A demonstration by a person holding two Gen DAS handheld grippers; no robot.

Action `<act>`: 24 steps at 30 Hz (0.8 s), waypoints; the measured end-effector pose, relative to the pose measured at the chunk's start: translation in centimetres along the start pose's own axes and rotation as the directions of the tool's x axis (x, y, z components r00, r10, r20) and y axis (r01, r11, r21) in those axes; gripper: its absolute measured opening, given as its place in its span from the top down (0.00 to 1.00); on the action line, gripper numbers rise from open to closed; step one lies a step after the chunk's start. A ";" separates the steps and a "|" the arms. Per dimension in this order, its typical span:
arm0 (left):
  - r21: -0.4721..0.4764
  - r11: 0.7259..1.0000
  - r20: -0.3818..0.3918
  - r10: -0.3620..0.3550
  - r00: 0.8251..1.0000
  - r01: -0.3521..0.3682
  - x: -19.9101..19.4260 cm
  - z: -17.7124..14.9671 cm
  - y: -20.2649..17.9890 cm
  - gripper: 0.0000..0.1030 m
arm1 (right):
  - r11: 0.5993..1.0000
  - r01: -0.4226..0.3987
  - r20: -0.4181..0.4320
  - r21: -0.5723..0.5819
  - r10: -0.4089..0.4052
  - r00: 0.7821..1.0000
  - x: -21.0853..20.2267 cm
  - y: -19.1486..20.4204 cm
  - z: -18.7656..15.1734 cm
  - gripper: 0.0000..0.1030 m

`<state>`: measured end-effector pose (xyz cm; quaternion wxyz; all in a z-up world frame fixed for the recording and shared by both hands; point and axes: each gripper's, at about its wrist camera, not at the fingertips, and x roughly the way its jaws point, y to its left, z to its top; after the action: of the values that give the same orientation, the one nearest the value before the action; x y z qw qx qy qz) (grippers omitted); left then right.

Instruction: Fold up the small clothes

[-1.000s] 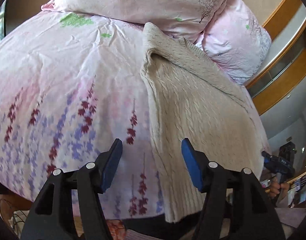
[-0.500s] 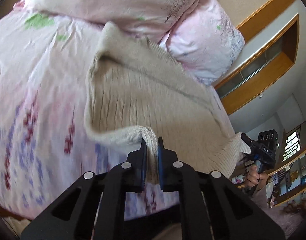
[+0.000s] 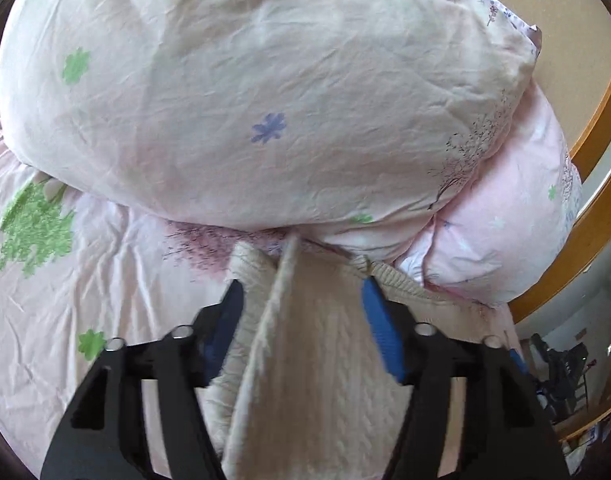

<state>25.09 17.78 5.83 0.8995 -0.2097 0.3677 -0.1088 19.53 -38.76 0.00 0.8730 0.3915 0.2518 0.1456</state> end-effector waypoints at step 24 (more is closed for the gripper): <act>-0.157 0.752 -0.184 -0.660 0.729 0.641 2.8 -4.1 -17.4 0.87 | 0.999 -0.015 0.083 -0.035 0.018 0.996 -4.6 -0.1 1.7 0.22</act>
<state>23.45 0.16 9.43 0.7465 -0.3482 0.3758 -0.4246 16.63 -41.94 2.41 0.8881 0.3844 0.2094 0.1405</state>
